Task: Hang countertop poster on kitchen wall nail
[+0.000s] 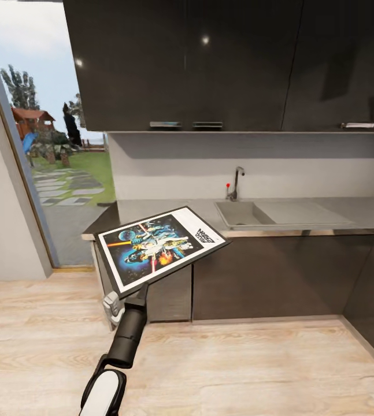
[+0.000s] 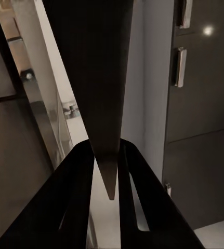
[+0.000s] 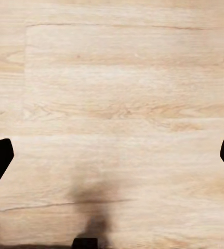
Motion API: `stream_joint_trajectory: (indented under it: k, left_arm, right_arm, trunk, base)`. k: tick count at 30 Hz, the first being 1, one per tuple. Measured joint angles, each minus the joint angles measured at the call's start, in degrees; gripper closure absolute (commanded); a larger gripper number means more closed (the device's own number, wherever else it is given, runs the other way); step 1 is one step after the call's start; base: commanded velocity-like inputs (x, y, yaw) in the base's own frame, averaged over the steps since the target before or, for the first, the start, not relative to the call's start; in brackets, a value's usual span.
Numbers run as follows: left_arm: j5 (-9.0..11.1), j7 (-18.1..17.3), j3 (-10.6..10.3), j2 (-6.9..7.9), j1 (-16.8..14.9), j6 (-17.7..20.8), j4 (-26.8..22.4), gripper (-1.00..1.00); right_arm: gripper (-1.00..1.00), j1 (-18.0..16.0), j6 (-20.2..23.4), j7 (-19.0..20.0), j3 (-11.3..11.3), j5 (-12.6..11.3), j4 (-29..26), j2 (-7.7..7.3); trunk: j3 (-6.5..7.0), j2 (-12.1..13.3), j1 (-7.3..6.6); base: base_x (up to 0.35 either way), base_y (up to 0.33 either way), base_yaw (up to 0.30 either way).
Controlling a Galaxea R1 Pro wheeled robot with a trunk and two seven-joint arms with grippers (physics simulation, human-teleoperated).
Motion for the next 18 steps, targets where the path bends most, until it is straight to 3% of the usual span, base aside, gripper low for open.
stream_joint_trajectory:
  k: [6, 14, 16, 18]
  left_arm:
    - [-0.1, -0.1, -1.3, 0.27, 0.0, 0.1, 0.1, 1.0]
    - [-0.6, -0.2, -9.0, 5.18, 0.0, 0.0, 0.1, 1.0]
    - [-2.7, -0.2, -10.9, 7.19, 0.0, -0.1, 0.2, 1.0]
    - [-7.2, -0.3, -11.7, 9.25, 0.0, 0.3, 0.2, 1.0]
  right_arm:
    - [-1.0, 0.0, 0.0, 0.0, 0.0, 0.0, 0.0, -0.05]
    - [-1.0, 0.0, 0.0, 0.0, 0.0, 0.0, 0.0, -0.05]
    - [-1.0, 0.0, 0.0, 0.0, -0.1, 0.0, 0.0, -0.16]
    - [-1.0, 0.0, 0.0, 0.0, -0.1, -0.1, 0.0, -0.26]
  trunk:
    - [-0.56, 0.0, 0.0]
    - [-0.99, 0.0, -0.01]
    - [-1.01, 0.0, -0.02]
    - [-1.02, 0.0, -0.02]
  base:
    - [-0.246, 0.245, 0.0]
    - [-0.21, 0.209, 0.0]
    - [-0.054, 0.054, 0.0]
    - [-0.024, 0.024, 0.0]
